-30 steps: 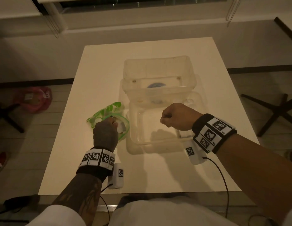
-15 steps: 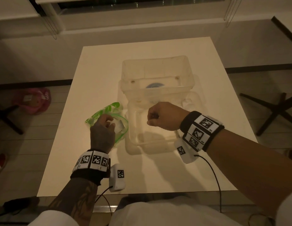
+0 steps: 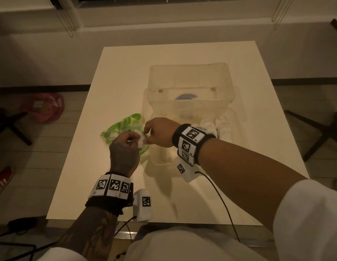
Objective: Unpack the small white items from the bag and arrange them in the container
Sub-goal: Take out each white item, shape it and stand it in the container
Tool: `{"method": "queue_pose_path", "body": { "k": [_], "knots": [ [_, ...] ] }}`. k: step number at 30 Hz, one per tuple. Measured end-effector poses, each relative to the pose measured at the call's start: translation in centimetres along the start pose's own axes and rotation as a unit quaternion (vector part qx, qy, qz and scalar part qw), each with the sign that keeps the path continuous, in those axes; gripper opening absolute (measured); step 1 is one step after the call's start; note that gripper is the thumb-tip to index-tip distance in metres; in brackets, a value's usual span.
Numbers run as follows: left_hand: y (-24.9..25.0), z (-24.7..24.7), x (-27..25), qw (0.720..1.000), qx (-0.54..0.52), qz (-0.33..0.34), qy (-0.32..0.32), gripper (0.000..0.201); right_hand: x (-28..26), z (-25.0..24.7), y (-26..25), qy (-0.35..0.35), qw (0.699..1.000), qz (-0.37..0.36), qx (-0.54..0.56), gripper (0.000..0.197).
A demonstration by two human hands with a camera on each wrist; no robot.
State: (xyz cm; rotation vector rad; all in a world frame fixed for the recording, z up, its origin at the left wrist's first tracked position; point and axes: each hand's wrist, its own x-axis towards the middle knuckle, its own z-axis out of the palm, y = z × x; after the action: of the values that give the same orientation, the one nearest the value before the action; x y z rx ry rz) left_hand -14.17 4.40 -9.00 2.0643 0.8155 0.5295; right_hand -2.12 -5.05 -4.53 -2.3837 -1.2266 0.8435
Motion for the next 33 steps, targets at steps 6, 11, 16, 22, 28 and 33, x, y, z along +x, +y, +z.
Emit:
{"method": "queue_pose_path", "body": {
  "k": [6, 11, 16, 22, 28, 33],
  "knots": [
    [0.2, -0.2, 0.0, 0.999, -0.013, 0.033, 0.012, 0.025, 0.7, 0.1, -0.3, 0.029, 0.998, 0.003, 0.053, 0.027],
    [0.9, -0.2, -0.4, 1.000, 0.018, 0.017, 0.018, 0.015, 0.6, -0.2, 0.0, 0.032, 0.997, -0.002, 0.077, 0.028],
    [0.2, 0.3, -0.5, 0.995, 0.094, -0.022, 0.004, 0.021, 0.7, -0.2, 0.4, 0.042, 0.996, -0.003, 0.077, 0.015],
    [0.1, 0.9, -0.4, 0.976, 0.196, -0.077, -0.065, 0.027, 0.1, -0.7, 1.8, 0.059, 0.992, 0.014, 0.114, 0.013],
    [-0.8, 1.3, -0.1, 0.951, 0.266, -0.097, -0.125, 0.037, -1.8, -1.8, 3.6, 0.082, 0.981, 0.038, 0.170, 0.010],
    [0.4, 0.7, -1.0, 0.961, 0.262, -0.052, -0.073, 0.037, -3.9, -2.9, 5.1, 0.117, 0.963, 0.056, 0.236, 0.008]
  ]
}}
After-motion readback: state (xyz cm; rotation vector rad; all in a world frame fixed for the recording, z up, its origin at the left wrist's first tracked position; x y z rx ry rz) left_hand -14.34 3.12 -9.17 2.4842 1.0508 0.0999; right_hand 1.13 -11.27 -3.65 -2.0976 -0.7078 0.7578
